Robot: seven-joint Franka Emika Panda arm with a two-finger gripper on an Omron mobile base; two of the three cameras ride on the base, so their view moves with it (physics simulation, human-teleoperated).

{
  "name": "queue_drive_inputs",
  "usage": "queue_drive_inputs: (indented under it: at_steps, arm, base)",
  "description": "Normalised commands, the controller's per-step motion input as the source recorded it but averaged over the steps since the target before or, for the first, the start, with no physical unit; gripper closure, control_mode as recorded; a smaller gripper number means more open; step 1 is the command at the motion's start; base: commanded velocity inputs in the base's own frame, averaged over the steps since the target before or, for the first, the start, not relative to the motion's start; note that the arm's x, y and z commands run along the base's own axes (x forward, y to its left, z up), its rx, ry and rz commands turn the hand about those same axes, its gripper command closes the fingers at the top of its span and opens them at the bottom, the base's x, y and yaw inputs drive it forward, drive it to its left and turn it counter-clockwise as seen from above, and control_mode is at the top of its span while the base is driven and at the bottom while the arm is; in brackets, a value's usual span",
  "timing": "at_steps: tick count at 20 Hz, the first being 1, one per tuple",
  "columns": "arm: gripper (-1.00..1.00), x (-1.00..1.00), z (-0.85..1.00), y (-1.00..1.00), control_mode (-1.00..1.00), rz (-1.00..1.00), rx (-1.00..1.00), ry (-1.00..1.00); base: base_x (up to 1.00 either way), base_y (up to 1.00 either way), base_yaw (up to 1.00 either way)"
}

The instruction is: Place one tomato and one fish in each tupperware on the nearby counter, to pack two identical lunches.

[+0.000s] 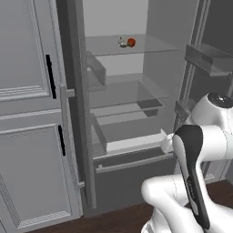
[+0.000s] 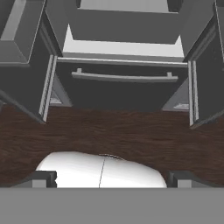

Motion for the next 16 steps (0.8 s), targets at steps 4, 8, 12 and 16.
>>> queue_drive_inputs:
  at_steps: [4,8,12,16]
  arm:
    - [-1.0,0.0,0.0,0.0,1.0,0.0,0.0,0.0]
    - [-1.0,0.0,0.0,0.0,1.0,0.0,0.0,0.0]
    - [-1.0,0.0,0.0,0.0,1.0,0.0,0.0,0.0]
    - [-1.0,0.0,0.0,0.0,1.0,0.0,0.0,0.0]
  base:
    - [0.59,-0.45,0.15]
    - [0.83,-0.03,0.02]
    - [0.87,0.0,0.0]
    - [0.24,0.0,0.0]
